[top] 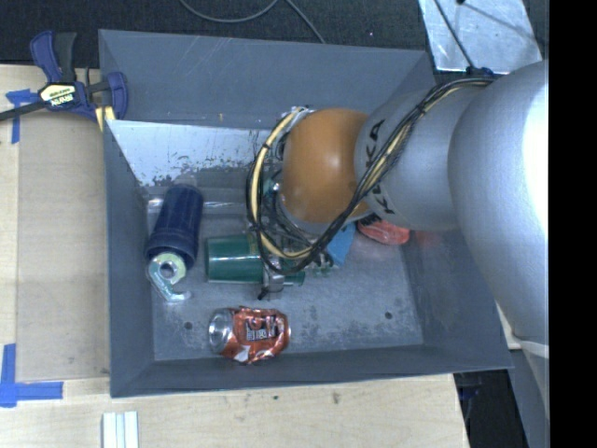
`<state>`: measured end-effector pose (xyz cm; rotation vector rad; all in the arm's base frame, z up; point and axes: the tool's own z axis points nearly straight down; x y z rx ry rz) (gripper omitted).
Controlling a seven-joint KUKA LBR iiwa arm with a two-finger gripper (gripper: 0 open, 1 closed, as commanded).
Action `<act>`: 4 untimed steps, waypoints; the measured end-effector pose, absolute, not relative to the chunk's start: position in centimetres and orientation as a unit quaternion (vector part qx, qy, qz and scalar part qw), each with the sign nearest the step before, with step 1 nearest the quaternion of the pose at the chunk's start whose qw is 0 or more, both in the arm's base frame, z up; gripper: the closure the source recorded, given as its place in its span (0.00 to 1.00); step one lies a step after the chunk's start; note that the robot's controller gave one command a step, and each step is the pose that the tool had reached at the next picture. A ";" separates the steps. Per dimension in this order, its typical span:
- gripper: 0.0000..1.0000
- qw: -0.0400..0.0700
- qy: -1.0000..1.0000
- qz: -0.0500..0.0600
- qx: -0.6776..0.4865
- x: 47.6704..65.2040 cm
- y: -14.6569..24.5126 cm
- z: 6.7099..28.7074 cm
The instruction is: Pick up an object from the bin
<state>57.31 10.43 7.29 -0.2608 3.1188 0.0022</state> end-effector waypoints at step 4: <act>1.00 0.008 0.997 0.001 -0.083 57.4 10.4 7.3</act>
Offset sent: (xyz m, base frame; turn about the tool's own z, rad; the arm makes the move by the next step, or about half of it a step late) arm 0.0000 0.0000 0.0000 0.0000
